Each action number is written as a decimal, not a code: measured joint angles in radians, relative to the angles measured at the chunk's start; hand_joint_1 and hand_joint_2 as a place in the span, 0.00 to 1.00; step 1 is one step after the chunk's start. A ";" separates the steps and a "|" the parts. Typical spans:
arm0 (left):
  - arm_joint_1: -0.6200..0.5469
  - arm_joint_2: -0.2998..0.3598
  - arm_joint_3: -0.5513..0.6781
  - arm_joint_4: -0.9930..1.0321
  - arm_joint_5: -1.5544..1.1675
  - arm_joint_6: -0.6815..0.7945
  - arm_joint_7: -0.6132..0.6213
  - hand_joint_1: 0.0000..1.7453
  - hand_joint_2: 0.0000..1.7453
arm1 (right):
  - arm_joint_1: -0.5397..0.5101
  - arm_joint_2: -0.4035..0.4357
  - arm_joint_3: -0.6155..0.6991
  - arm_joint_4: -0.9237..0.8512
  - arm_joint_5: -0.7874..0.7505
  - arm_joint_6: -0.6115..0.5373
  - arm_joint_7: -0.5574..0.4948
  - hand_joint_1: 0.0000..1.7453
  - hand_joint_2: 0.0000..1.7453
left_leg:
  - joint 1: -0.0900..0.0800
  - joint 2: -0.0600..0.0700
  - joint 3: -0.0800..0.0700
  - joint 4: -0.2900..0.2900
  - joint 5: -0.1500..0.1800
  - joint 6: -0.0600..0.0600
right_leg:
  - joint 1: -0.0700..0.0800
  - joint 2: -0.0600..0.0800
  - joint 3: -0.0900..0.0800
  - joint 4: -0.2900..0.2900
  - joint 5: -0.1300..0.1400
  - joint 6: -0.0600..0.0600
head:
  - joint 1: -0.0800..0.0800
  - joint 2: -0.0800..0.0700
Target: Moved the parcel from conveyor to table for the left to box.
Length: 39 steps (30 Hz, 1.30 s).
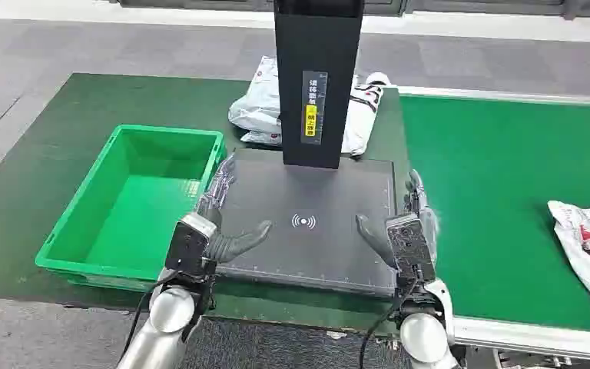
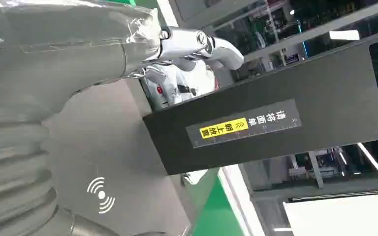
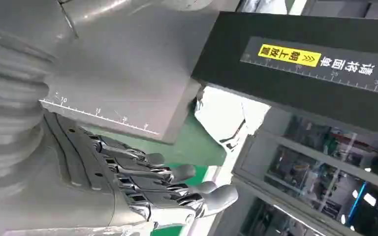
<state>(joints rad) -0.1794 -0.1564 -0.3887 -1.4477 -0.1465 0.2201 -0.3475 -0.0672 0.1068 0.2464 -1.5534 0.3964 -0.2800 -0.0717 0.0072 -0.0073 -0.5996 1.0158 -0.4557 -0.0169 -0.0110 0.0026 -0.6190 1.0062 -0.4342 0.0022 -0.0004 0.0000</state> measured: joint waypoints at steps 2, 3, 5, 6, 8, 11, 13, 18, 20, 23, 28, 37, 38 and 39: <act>0.005 0.000 0.000 -0.005 0.000 0.000 0.000 0.00 1.00 | 0.000 0.001 0.000 0.000 0.000 0.001 0.001 0.00 1.00 | 0.000 0.000 0.000 0.000 0.000 0.000 | 0.000 0.000 0.000 0.000 0.000 0.000 | 0.000 0.000; 0.005 0.000 0.000 -0.006 0.000 0.000 0.000 0.00 1.00 | 0.000 0.002 0.001 0.000 0.000 0.002 0.001 0.00 1.00 | 0.000 0.000 0.000 0.000 0.000 0.000 | 0.000 0.000 0.000 0.000 0.000 0.000 | 0.000 0.000; 0.005 0.000 0.000 -0.006 0.000 0.000 0.000 0.00 1.00 | 0.000 0.005 0.001 0.000 0.000 0.002 0.001 0.00 1.00 | 0.000 0.000 0.000 0.000 0.000 0.000 | 0.000 0.000 0.000 0.000 0.000 0.000 | 0.000 0.000; 0.006 0.000 0.000 -0.006 0.000 0.000 0.000 0.00 1.00 | 0.000 0.005 0.001 0.000 0.000 0.002 0.001 0.00 1.00 | 0.000 0.000 0.000 0.000 0.000 0.000 | 0.000 0.000 0.000 0.000 0.000 0.000 | 0.000 0.000; 0.007 0.000 0.000 -0.006 0.000 0.000 0.000 0.00 1.00 | 0.000 0.005 0.001 0.000 0.000 0.003 0.002 0.00 1.00 | 0.000 0.000 0.000 0.000 0.000 0.000 | 0.000 0.000 0.000 0.000 0.000 0.000 | 0.000 0.000; 0.011 0.000 0.000 -0.007 0.000 0.000 0.001 0.00 1.00 | 0.001 0.005 0.002 0.000 0.013 0.010 0.014 0.00 1.00 | 0.000 0.000 0.000 0.000 0.000 0.000 | 0.000 0.000 0.000 0.000 0.000 0.000 | 0.000 0.000; 0.016 0.000 0.000 -0.008 0.000 0.000 0.004 0.00 1.00 | 0.003 0.005 0.002 0.000 0.038 0.012 0.041 0.00 1.00 | 0.000 0.000 0.000 0.000 0.000 0.000 | 0.000 0.000 0.000 0.000 0.000 0.000 | 0.000 0.000; 0.031 0.000 0.000 -0.016 0.000 0.000 0.017 0.00 1.00 | 0.008 0.005 -0.014 0.000 0.143 -0.043 0.116 0.00 1.00 | 0.000 0.000 0.000 0.000 0.000 0.000 | 0.000 0.000 0.000 0.000 0.000 0.000 | 0.000 0.000; 0.040 -0.001 0.000 -0.024 -0.002 -0.002 0.025 0.00 1.00 | 0.010 0.003 -0.055 0.003 0.226 -0.094 0.145 0.00 1.00 | 0.000 0.000 0.000 0.000 0.000 0.000 | 0.000 0.000 0.000 0.000 0.000 0.000 | 0.000 0.000; 0.046 -0.002 0.002 -0.029 -0.010 -0.008 0.031 0.00 1.00 | 0.011 -0.010 -0.124 0.012 0.311 -0.118 0.171 0.00 1.00 | 0.000 0.000 0.000 0.000 0.000 0.001 | 0.000 0.000 0.000 -0.001 0.000 0.000 | 0.000 0.000; 0.054 -0.002 0.012 -0.029 -0.012 -0.017 0.033 0.00 1.00 | 0.007 -0.073 -0.280 0.055 0.590 -0.064 0.309 0.00 1.00 | 0.000 -0.001 0.000 0.000 -0.001 0.002 | 0.000 -0.002 0.001 -0.002 0.000 0.001 | 0.000 0.000; 0.073 -0.001 0.024 -0.031 -0.011 -0.044 0.044 0.00 1.00 | -0.003 -0.187 -0.480 0.169 0.733 0.028 0.367 0.00 1.00 | -0.001 -0.001 0.000 0.001 -0.002 0.002 | 0.000 -0.002 0.001 -0.002 -0.001 0.001 | 0.000 0.000; 0.075 -0.002 0.025 -0.031 -0.011 -0.045 0.045 0.00 1.00 | 0.000 -0.196 -0.494 0.179 0.736 0.032 0.367 0.00 1.00 | -0.001 -0.001 0.000 0.000 -0.002 0.002 | 0.000 -0.002 0.001 -0.002 -0.001 0.001 | 0.000 0.000; 0.076 -0.001 0.026 -0.031 -0.011 -0.047 0.045 0.00 1.00 | 0.003 -0.201 -0.503 0.186 0.739 0.039 0.368 0.00 1.00 | -0.001 -0.001 0.000 0.000 -0.002 0.002 | 0.000 -0.001 0.001 -0.002 -0.001 0.001 | 0.000 0.000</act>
<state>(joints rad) -0.1034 -0.1576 -0.3628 -1.4786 -0.1572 0.1732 -0.3025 -0.0645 -0.0942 -0.2568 -1.3676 1.1349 -0.2407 0.2960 0.0066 -0.0081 -0.5995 1.0163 -0.4576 -0.0145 -0.0113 0.0012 -0.6180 1.0043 -0.4350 0.0037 -0.0004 0.0004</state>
